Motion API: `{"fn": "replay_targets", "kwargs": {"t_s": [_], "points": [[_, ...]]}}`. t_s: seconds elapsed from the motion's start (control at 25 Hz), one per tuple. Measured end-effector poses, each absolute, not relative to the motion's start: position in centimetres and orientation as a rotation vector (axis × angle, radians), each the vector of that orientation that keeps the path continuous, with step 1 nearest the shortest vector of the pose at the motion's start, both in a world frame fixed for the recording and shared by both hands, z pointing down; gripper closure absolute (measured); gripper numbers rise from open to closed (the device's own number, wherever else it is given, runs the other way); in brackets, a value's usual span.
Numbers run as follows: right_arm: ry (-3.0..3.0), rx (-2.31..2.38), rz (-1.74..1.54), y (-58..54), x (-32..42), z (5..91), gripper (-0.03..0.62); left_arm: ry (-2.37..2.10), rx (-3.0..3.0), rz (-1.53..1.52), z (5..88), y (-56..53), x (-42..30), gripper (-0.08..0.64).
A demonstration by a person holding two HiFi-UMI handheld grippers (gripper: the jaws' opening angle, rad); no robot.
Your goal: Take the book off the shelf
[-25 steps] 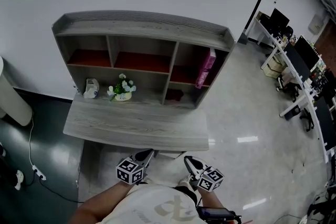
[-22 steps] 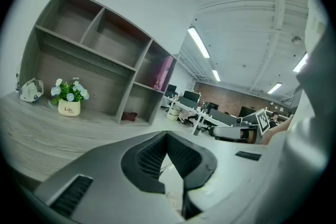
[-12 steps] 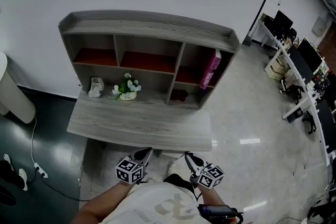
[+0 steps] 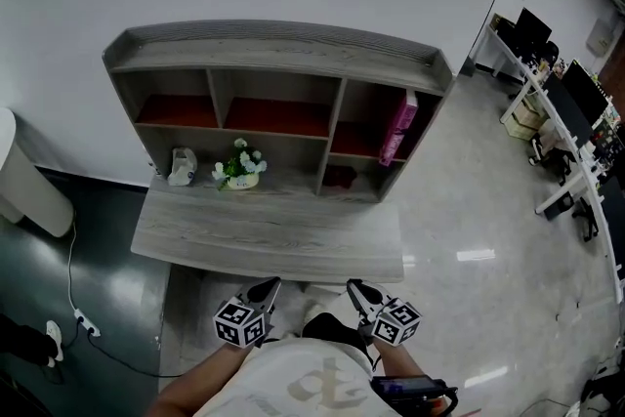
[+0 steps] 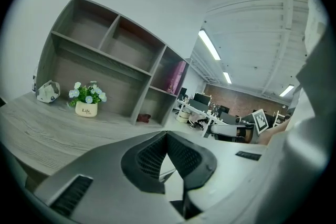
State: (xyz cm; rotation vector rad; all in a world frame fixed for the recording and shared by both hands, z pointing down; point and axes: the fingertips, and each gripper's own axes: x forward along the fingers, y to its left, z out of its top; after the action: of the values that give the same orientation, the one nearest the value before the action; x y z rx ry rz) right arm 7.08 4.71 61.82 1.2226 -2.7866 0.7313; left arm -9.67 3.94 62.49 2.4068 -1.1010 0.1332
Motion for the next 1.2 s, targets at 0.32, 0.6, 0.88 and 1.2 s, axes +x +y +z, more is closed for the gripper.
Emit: {"fn": "replay_targets", "kwargs": {"t_s": [0.32, 0.6, 0.88, 1.2], "points": [[-2.769, 1.267, 0.734, 0.9, 8.9, 61.9, 0.588, -1.106, 2.392, 0.126, 62.5, 0.0, -8.7, 0.558], [-2.738, 1.278, 0.77, -2.5, 10.2, 63.1, 0.588, -1.098, 2.376, 0.176, 63.1, -2.9, -7.7, 0.558], [-2.759, 1.274, 0.788, -7.0, 11.1, 63.0, 0.588, -1.09, 2.383, 0.224, 62.5, -6.3, -6.2, 0.558], [-2.795, 1.239, 0.796, -11.3, 12.2, 62.9, 0.588, -1.108, 2.388, 0.262, 61.6, -10.3, -4.3, 0.558]]}}
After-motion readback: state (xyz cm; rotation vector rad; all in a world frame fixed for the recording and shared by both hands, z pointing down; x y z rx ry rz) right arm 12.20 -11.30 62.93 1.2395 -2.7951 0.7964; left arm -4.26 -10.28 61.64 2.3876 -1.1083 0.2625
